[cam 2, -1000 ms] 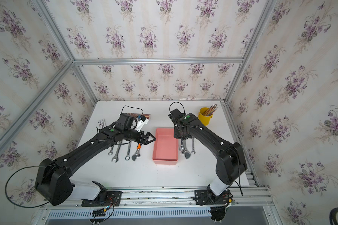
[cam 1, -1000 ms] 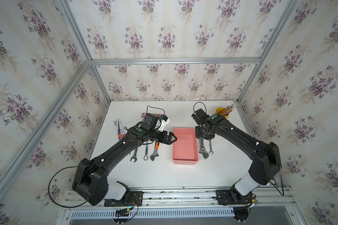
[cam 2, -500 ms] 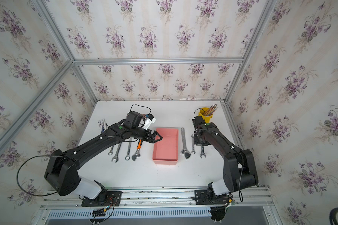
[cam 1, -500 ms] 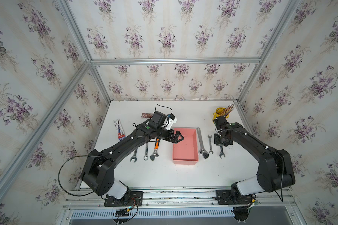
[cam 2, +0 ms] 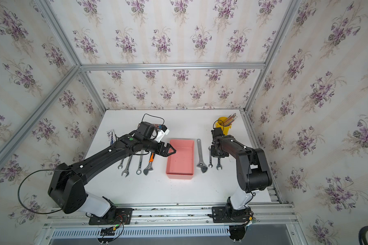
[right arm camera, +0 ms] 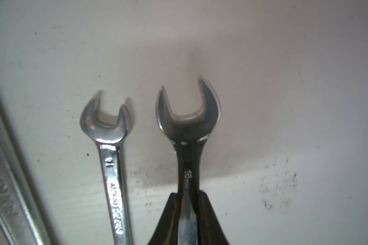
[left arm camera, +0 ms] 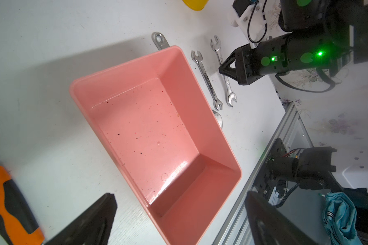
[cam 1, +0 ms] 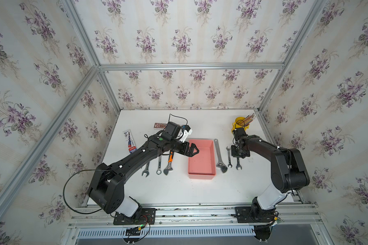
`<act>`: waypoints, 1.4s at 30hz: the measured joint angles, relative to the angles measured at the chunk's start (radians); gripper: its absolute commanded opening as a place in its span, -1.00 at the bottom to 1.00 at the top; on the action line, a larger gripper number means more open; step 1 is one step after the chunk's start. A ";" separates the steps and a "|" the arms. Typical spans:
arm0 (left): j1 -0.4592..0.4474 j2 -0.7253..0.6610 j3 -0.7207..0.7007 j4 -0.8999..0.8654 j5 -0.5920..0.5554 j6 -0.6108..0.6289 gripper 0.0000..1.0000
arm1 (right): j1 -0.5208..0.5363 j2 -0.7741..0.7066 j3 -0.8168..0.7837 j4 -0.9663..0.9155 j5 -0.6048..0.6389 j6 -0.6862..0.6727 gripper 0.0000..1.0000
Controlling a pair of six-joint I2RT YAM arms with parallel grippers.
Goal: Take out the wrench from the storage box
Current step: Place the wrench at the center of the board, then reset both arms
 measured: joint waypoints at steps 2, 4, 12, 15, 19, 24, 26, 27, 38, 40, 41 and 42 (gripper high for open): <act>0.001 0.000 0.000 -0.011 -0.005 0.005 0.98 | 0.000 0.011 -0.008 0.019 -0.010 -0.001 -0.55; 0.004 0.000 0.000 -0.019 -0.008 0.010 0.98 | 0.000 0.018 -0.014 0.029 -0.013 -0.002 -0.41; 0.061 -0.020 0.021 -0.079 -0.022 0.051 0.98 | 0.001 -0.025 0.043 0.023 -0.010 -0.008 -0.10; 0.136 -0.044 0.028 -0.117 -0.035 0.089 0.98 | -0.014 -0.108 0.064 0.034 -0.008 -0.018 0.09; 0.279 -0.111 -0.029 -0.121 -0.125 0.154 0.98 | -0.058 -0.299 -0.040 0.145 -0.040 -0.021 0.30; 0.437 -0.187 -0.181 -0.032 -0.298 0.211 0.98 | -0.137 -0.426 -0.189 0.318 -0.087 -0.021 0.70; 0.474 -0.189 -0.243 0.028 -0.368 0.233 0.98 | -0.182 -0.468 -0.263 0.407 -0.093 -0.021 0.94; 0.488 -0.189 -0.270 0.065 -0.399 0.242 0.98 | -0.201 -0.487 -0.296 0.449 -0.098 -0.020 0.99; 0.556 -0.092 -0.494 0.493 -0.608 0.265 0.98 | -0.244 -0.554 -0.649 1.086 -0.086 -0.064 1.00; 0.563 -0.070 -0.515 0.538 -0.616 0.268 0.98 | -0.244 -0.549 -0.693 1.178 -0.086 -0.082 1.00; 0.570 -0.071 -0.523 0.552 -0.615 0.269 0.98 | -0.244 -0.549 -0.714 1.226 -0.086 -0.091 1.00; 0.579 -0.079 -0.535 0.588 -0.612 0.271 0.98 | -0.244 -0.547 -0.735 1.276 -0.086 -0.101 1.00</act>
